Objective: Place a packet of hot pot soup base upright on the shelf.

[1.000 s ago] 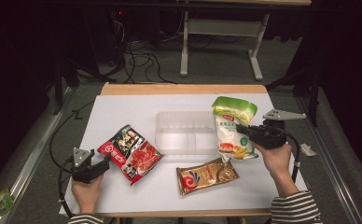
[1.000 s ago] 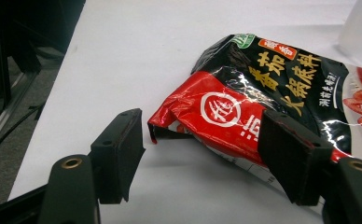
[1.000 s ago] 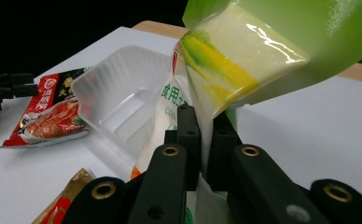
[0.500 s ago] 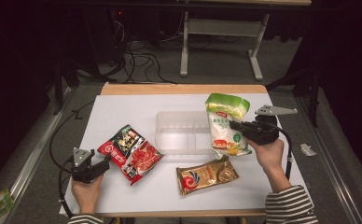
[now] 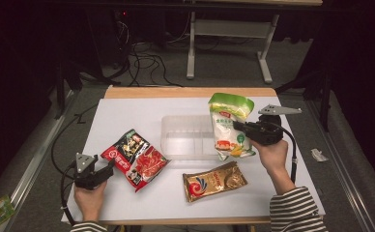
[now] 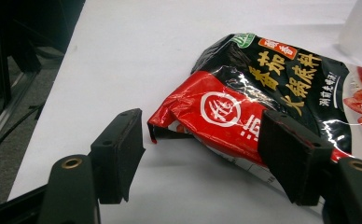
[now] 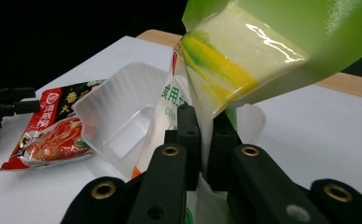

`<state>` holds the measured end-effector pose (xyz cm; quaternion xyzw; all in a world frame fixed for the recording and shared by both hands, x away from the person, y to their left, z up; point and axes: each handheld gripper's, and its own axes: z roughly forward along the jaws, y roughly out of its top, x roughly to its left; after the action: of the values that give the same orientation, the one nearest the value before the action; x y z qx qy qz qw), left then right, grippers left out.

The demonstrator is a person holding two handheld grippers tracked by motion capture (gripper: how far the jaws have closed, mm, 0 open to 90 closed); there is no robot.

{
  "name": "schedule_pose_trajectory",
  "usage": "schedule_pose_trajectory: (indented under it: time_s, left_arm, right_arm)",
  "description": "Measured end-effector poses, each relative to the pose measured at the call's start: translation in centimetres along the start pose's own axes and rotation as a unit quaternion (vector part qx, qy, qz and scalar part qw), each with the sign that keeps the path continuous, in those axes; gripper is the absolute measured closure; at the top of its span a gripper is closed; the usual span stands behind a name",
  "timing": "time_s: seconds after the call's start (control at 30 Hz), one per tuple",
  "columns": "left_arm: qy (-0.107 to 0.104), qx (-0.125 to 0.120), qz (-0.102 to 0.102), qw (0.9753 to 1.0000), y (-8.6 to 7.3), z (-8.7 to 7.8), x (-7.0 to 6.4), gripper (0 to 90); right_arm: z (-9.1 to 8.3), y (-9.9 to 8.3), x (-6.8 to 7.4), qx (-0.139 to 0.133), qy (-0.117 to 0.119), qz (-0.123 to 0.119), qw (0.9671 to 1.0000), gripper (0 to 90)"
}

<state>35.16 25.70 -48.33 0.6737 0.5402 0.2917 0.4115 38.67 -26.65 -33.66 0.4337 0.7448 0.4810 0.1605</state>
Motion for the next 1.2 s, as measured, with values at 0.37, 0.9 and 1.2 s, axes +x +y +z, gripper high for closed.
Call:
schedule_pose_trajectory:
  time_s: [0.37,0.9,1.2]
  left_arm:
    - [0.0,0.0,-0.001,1.0,0.0,0.0,0.0,31.8]
    - [-0.001,0.0,-0.002,1.0,0.0,0.0,0.0,31.7]
    - [0.0,0.0,-0.001,1.0,0.0,0.0,0.0,31.8]
  right_arm:
    - [1.2,0.3,0.0,0.003,-0.007,0.007,0.9999,87.2]
    - [3.1,1.6,0.2,-0.003,-0.018,0.008,0.9998,87.1]
    - [4.2,2.1,0.5,0.001,-0.038,0.003,0.9993,87.0]
